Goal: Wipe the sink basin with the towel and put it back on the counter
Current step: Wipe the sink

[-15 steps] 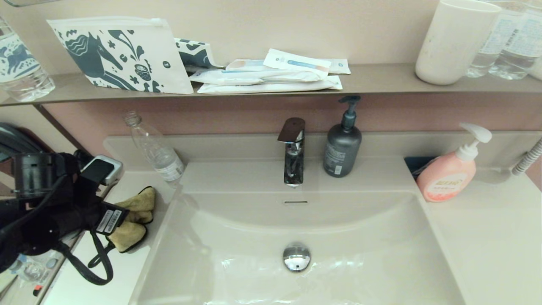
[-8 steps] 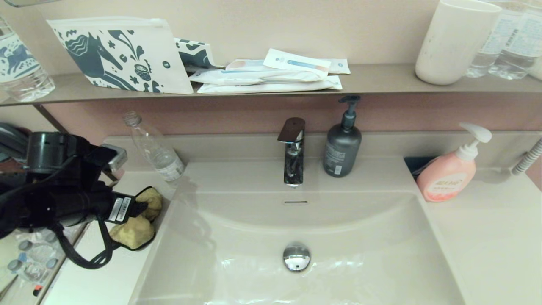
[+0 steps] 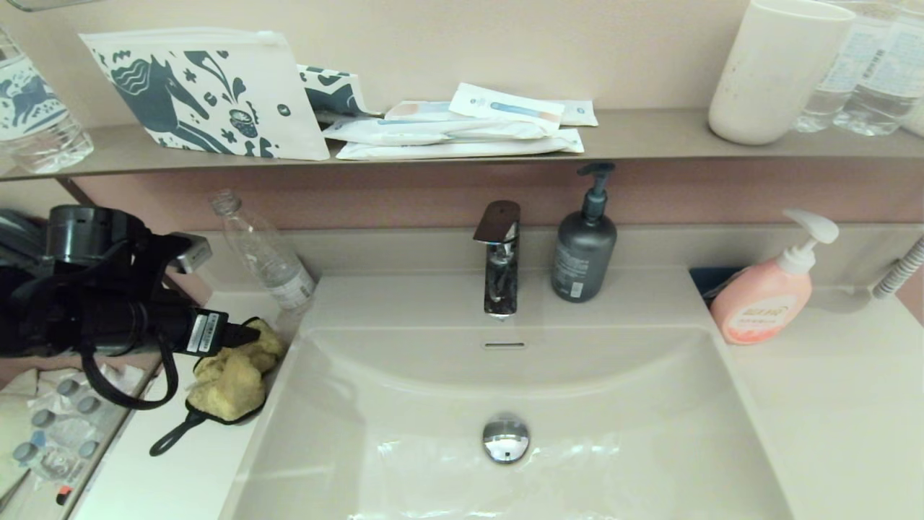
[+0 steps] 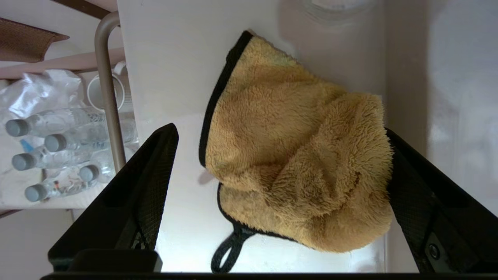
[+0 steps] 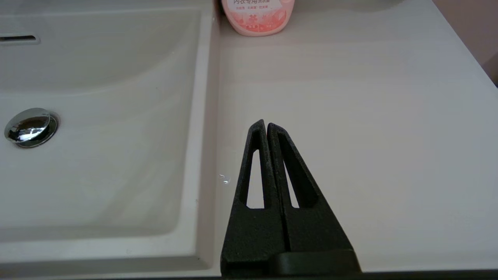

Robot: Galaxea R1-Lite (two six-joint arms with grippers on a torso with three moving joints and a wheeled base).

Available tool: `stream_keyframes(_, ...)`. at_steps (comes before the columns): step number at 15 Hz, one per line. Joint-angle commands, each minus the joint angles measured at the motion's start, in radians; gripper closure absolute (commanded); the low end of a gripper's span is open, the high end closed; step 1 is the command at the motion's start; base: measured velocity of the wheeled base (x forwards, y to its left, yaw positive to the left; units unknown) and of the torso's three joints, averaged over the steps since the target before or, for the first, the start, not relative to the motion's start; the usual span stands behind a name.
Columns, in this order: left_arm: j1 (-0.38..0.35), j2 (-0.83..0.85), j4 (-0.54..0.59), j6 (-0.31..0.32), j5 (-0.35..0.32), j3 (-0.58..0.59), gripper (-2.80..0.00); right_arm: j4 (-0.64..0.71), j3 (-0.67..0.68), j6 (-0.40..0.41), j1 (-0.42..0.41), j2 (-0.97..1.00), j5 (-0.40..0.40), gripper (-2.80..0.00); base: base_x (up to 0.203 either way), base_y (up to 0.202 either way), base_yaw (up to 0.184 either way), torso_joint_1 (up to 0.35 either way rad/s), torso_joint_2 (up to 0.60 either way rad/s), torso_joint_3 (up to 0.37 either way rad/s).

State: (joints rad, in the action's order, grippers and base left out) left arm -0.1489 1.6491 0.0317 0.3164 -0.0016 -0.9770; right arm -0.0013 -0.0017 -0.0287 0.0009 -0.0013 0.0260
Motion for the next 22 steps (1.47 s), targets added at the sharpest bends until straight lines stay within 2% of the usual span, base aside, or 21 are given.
stream_keyframes(1, -0.020, 0.008, 0.041, 0.001, -0.040, -0.044, -2.80, 0.000, 0.000, 0.000, 0.001, 0.001, 0.000, 0.00, 0.000, 0.000, 0.000, 0.000, 0.00, 0.000)
stream_keyframes(4, -0.030, -0.024, 0.237, -0.003, -0.057, -0.135, -2.80, 0.000, 0.000, 0.000, 0.001, 0.001, 0.000, 0.00, 0.000, 0.000, 0.000, 0.000, 0.00, 0.000)
stream_keyframes(6, -0.047, -0.046, 0.293, -0.008, -0.058, -0.152, -2.80, 0.000, 0.000, 0.000, 0.001, 0.001, 0.000, 0.00, 0.000, 0.000, 0.000, 0.000, 0.00, 0.000)
stream_keyframes(12, -0.047, -0.107, 0.303, -0.005, -0.053, -0.150, -2.80, 0.000, 0.000, 0.000, 0.001, 0.001, 0.000, 0.00, 0.000, 0.000, 0.000, 0.000, 0.00, 0.000)
stream_keyframes(14, -0.047, -0.130, 0.304, -0.005, -0.031, -0.143, -2.80, 0.000, 0.001, 0.000, 0.001, 0.001, 0.002, 0.00, 0.000, 0.000, 0.000, 0.000, 0.00, 0.000)
stream_keyframes(20, -0.031, -0.181, 0.298, -0.009, -0.017, -0.070, -2.80, 0.000, 0.000, 0.000, 0.001, 0.001, 0.002, 0.00, 0.000, 0.000, 0.000, 0.000, 0.00, 0.000)
stream_keyframes(22, -0.031, -0.240, 0.295, -0.043, -0.022, -0.029, -2.80, 0.000, 0.000, 0.000, 0.001, 0.001, 0.000, 0.00, 0.000, 0.000, 0.000, 0.000, 0.00, 0.000)
